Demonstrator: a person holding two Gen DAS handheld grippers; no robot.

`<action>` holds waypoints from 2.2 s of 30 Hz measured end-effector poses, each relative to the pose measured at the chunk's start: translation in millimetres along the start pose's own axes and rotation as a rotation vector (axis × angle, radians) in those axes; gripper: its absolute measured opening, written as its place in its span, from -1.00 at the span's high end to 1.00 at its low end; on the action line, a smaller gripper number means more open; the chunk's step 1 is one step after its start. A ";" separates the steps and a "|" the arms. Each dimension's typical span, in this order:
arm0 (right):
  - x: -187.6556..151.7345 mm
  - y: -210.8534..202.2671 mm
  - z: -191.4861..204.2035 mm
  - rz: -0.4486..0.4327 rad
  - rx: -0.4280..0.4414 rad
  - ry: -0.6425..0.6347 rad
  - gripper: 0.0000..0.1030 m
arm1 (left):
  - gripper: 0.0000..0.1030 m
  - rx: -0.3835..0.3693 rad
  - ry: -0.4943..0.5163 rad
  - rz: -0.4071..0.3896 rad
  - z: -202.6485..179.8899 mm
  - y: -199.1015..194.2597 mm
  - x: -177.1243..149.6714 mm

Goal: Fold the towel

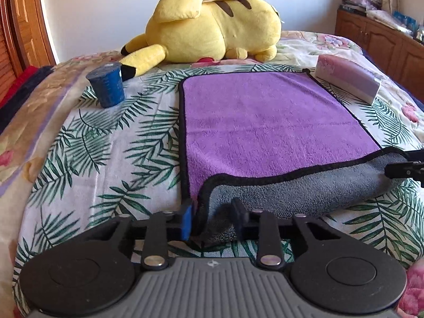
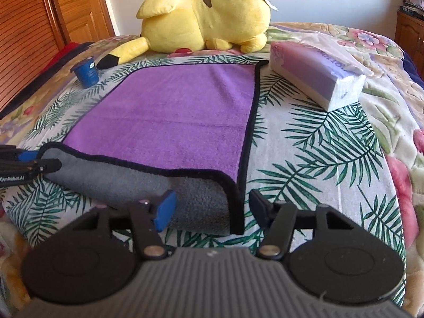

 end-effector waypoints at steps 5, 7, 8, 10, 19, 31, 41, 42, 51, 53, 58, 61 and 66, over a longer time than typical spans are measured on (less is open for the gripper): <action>1.6 -1.1 0.5 0.008 -0.001 -0.003 -0.03 | 1.00 0.005 -0.008 -0.021 1.2 -3.0 3.2; 2.4 -1.7 1.4 0.008 0.004 -0.007 0.02 | 1.00 0.003 -0.008 -0.022 0.8 -3.2 3.2; 2.6 -2.0 2.0 0.009 0.004 -0.009 0.02 | 1.00 0.002 -0.006 -0.023 0.3 -3.1 3.4; 3.2 -2.4 2.4 0.012 0.002 -0.010 0.05 | 1.00 0.007 0.000 -0.032 -0.7 -4.2 4.0; 7.9 -9.8 7.2 -0.001 0.052 -0.014 0.27 | 1.00 -0.004 0.012 -0.039 -4.5 -5.0 4.7; 0.4 -1.4 6.7 0.049 0.026 -0.051 0.67 | 1.00 -0.009 0.018 -0.024 -4.6 -1.3 0.5; 13.1 -16.1 5.8 -0.067 0.035 -0.062 0.93 | 1.00 -0.043 0.011 -0.127 -11.0 -25.8 21.7; 15.3 -18.6 5.6 -0.084 0.035 -0.061 0.93 | 1.00 -0.046 0.009 -0.137 -11.4 -28.2 24.0; 27.0 -27.4 0.9 -0.142 0.004 -0.052 0.93 | 1.00 -0.053 0.025 -0.188 -16.2 -36.3 37.6; 28.6 -29.3 2.6 -0.155 0.006 -0.056 0.93 | 1.00 -0.055 0.031 -0.195 -16.5 -35.8 40.4; 32.8 -29.8 3.5 -0.174 -0.003 -0.072 0.93 | 1.00 -0.059 0.040 -0.208 -16.1 -35.7 48.4; 36.3 -30.5 2.6 -0.186 -0.002 -0.075 0.94 | 1.00 -0.057 0.048 -0.215 -16.4 -35.5 52.9; 40.7 -27.4 0.6 -0.203 -0.001 -0.077 0.94 | 1.00 -0.053 0.048 -0.219 -14.4 -35.7 57.6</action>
Point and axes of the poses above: each gripper's, at about its wrist camera, not at the fingertips, and y roughly the way its jaws point, z to its left, x to its top, the point moved 6 cm from there along y, roughly the way its jaws point, and after that the axes turned 6 degrees about -x, right-handed, at the moved point
